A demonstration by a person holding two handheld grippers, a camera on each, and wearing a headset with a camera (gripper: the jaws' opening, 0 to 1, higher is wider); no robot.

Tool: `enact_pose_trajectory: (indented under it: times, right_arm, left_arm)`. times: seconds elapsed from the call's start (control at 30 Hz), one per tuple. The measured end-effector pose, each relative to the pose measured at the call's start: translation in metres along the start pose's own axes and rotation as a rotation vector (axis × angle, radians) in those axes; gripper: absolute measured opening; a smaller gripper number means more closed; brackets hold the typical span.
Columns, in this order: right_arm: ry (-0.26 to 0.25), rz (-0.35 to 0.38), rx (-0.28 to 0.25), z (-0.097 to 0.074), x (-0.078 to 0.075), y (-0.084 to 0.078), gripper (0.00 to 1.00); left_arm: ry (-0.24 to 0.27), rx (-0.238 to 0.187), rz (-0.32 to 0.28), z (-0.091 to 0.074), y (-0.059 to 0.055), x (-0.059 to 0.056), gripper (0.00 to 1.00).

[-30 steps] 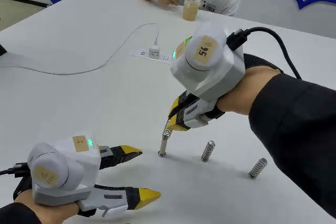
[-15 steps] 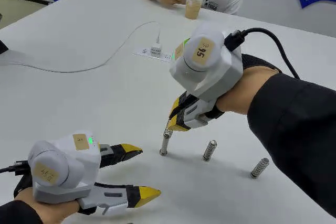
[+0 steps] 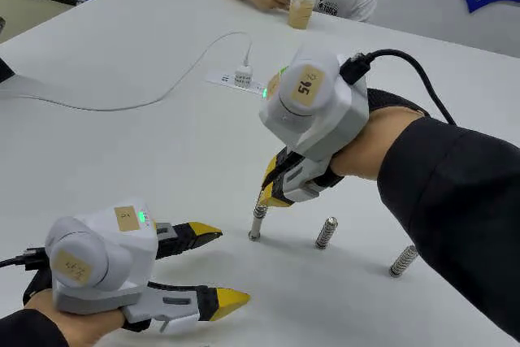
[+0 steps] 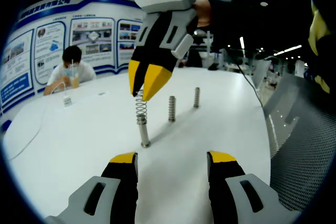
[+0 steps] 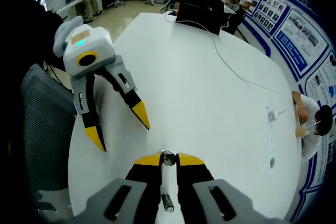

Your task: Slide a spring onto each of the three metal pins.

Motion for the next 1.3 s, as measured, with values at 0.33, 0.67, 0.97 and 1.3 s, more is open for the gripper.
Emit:
enact_pose_trajectory:
  times: [0.33,0.67,0.97,1.3]
  right_arm:
    - [0.013,0.004,0.015,0.008,0.002,-0.003,0.11]
    - [0.02,0.009,0.028,0.016,0.004,-0.007,0.12]
    - [0.031,0.011,0.039,0.024,0.006,-0.01,0.12]
    - [0.035,0.013,0.044,0.031,0.006,-0.013,0.12]
  left_arm:
    - [-0.001,0.001,0.001,0.0,0.0,0.0,0.54]
    - [0.0,0.003,-0.001,-0.001,0.0,-0.001,0.54]
    - [0.001,0.002,-0.004,-0.001,-0.001,0.0,0.54]
    - [0.002,0.003,-0.009,-0.001,-0.002,0.001,0.54]
Point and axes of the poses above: the centre of the closed fingertips' face, and the gripper's own axes: z roughly forward along the fingers, x roughly to its left, y roughly out of its top, the point moved 4 cm from there along -z, roughly backward along the fingers, and after that the axes turned 7 degrees about -z, right-handed, at the moved point
